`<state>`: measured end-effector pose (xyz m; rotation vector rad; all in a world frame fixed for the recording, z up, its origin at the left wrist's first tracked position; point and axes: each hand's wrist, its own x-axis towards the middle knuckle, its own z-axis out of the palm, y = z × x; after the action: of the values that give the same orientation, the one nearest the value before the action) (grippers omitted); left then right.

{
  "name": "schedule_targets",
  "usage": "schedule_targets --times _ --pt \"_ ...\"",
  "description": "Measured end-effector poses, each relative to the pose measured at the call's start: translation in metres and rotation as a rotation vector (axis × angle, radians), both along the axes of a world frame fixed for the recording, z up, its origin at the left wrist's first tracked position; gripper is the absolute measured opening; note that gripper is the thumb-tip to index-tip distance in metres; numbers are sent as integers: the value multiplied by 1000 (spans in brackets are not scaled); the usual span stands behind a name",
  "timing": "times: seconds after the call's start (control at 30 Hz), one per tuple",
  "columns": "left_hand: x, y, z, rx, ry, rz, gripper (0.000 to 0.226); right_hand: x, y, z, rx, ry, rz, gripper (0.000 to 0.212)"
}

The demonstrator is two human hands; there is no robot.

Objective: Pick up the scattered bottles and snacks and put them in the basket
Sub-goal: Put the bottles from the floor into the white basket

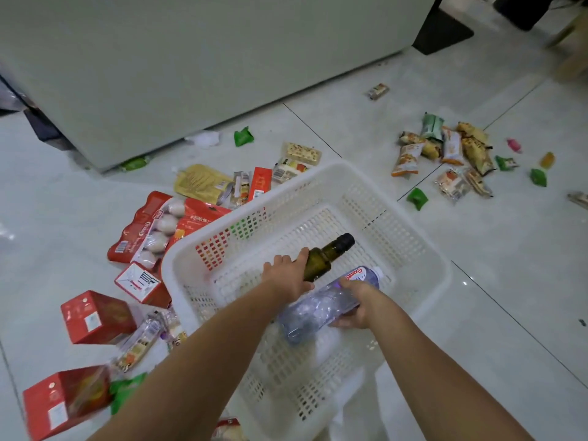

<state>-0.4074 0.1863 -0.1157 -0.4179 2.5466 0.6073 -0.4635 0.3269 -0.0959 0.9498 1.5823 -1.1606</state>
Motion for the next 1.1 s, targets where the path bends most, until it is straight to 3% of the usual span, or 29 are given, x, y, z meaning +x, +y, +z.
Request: schedule_targets --times 0.1,0.23,0.37,0.43,0.57,0.67,0.8,0.97,1.1 --pt "0 0 -4 5 2 -9 69 -4 -4 -7 48 24 57 44" --pt "4 -8 0 10 1 -6 65 -5 -7 -23 247 171 212 96" --pt "27 -42 25 6 103 110 61 -10 -16 9 615 409 328 85" --pt "47 -66 45 3 213 238 57 -15 -29 26 671 568 384 83" --pt "107 -113 91 -129 524 339 49 -8 -79 69 692 929 724 68" --pt "174 -149 121 -294 689 466 47 24 -139 103 582 1192 954 63" --pt "286 -180 143 -408 808 887 47 102 -236 134 279 1367 1321 60" --pt "420 -163 128 -416 779 1167 43 249 -313 155 -255 1291 1631 68" --pt "487 -148 106 -386 647 1361 56 324 -336 158 -436 1181 1766 76"
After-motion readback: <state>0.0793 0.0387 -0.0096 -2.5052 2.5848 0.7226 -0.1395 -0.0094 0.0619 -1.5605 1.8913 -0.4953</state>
